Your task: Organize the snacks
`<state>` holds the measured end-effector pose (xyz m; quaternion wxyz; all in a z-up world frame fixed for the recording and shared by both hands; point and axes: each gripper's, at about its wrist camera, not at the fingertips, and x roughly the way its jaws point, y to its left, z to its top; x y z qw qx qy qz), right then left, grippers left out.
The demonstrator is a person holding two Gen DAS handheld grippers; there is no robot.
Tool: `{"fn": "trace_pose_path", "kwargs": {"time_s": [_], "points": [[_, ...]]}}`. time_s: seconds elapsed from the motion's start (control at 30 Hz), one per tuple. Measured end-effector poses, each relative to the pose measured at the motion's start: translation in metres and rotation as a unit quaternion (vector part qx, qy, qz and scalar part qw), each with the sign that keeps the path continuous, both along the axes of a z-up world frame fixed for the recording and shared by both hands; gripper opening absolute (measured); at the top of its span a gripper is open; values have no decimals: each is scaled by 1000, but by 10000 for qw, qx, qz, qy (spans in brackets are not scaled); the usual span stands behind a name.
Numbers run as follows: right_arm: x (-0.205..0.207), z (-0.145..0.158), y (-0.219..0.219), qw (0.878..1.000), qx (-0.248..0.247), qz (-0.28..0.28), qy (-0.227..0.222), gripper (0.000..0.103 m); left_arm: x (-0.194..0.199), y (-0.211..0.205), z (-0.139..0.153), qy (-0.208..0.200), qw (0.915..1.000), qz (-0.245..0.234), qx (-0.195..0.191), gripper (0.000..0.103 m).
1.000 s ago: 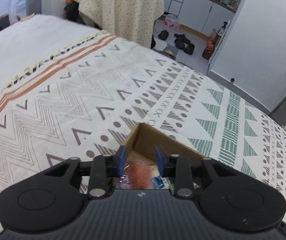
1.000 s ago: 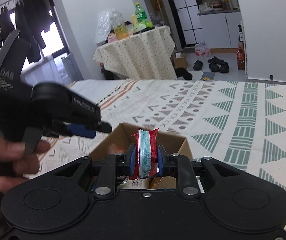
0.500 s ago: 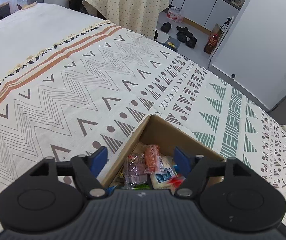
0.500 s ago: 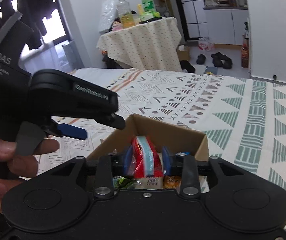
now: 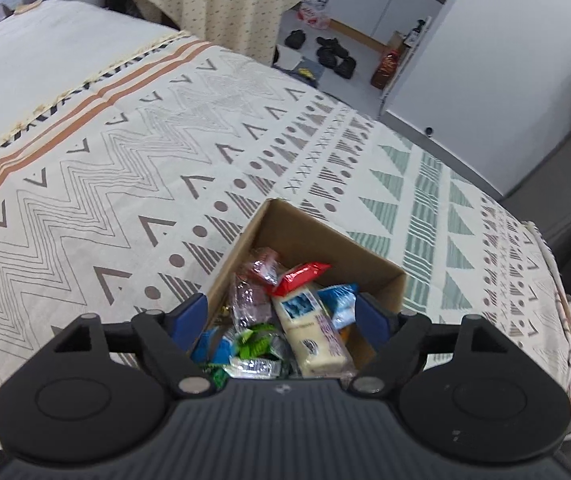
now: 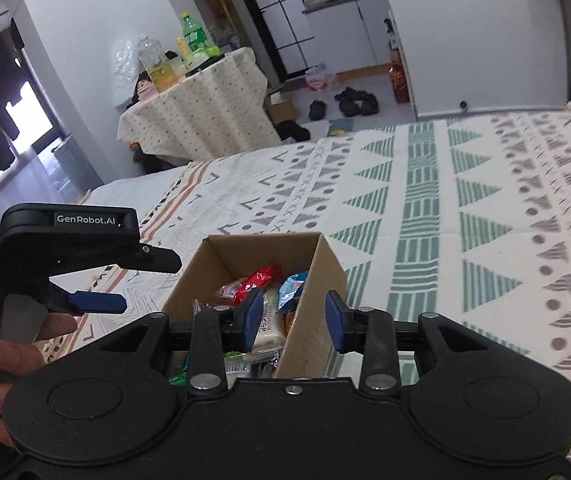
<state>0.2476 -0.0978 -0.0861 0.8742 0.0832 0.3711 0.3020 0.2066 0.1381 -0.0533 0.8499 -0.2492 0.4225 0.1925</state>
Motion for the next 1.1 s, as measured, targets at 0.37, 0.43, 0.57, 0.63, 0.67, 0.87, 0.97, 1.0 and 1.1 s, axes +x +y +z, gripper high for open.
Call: {"fn": "trace_pose_path", "kwargs": {"time_s": [0.37, 0.43, 0.57, 0.63, 0.67, 0.87, 0.97, 1.0, 1.1], "points": [[-26, 33, -20, 9995, 88, -292, 18, 53, -34, -25, 38, -82, 9991, -339, 253, 89], [-30, 37, -25, 9993, 114, -354, 35, 54, -40, -29, 45, -140, 9987, -438, 237, 92], [-39, 47, -35, 9987, 108, -497, 67, 65, -51, -38, 59, -261, 9973, -609, 322, 97], [-46, 53, -42, 9983, 151, -561, -12, 77, -57, -42, 66, -318, 9963, -708, 368, 100], [-49, 56, -45, 9981, 179, -583, -44, 79, -59, -45, 70, -342, 9958, -753, 391, 103], [-63, 66, -64, 9965, 267, -792, -86, 84, -76, -58, 86, -479, 9916, -1082, 527, 103], [-73, 71, -71, 9955, 341, -866, -159, 95, -86, -61, 91, -503, 9901, -1185, 552, 103], [-76, 73, -73, 9953, 366, -871, -189, 96, -90, -63, 93, -517, 9894, -1237, 566, 103], [-83, 76, -77, 9952, 369, -887, -174, 98, -101, -66, 99, -561, 9872, -1344, 657, 103]]}}
